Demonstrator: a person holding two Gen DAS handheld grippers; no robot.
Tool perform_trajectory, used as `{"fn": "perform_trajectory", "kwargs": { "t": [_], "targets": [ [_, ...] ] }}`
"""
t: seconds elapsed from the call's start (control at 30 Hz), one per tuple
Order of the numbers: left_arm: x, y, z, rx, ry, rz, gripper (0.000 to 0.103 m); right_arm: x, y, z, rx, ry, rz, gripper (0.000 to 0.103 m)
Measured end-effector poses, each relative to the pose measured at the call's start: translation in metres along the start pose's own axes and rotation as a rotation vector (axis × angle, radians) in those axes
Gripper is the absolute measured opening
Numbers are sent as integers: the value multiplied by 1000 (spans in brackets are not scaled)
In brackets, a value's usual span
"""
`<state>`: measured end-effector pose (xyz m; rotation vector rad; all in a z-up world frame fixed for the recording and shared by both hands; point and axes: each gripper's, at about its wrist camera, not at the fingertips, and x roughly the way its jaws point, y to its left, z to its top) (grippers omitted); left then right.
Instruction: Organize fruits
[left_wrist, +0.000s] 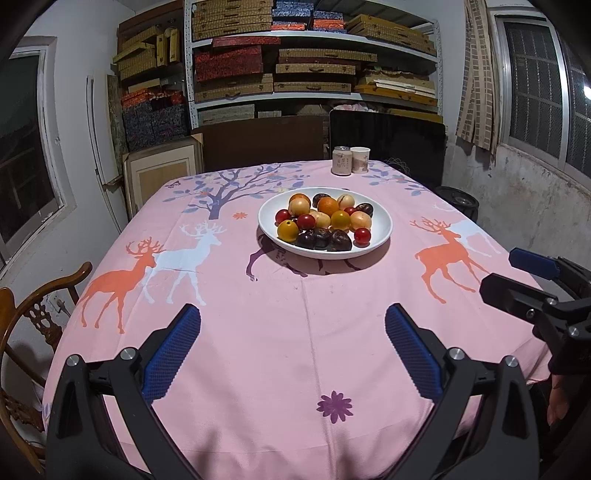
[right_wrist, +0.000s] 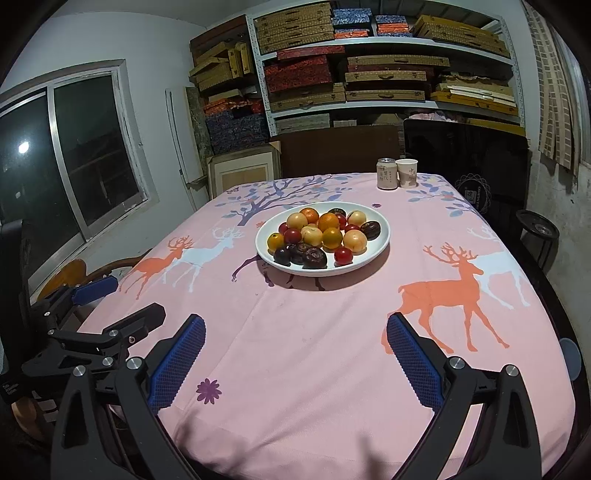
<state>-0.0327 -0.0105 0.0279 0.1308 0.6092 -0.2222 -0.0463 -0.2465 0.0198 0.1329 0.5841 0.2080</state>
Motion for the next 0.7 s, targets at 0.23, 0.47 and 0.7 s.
{"fn": "perform_trajectory", "kwargs": {
  "t": [0.23, 0.47, 0.7],
  "targets": [
    [-2, 2, 1, -9, -20, -38, 98, -1, 1, -1, -4, 0, -7, 99],
    [0, 3, 1, -20, -11, -11, 98, -2, 0, -2, 0, 2, -6, 99],
    [5, 17, 1, -97, 14, -41, 98, -2, 0, -5, 2, 11, -1, 99]
  ]
}}
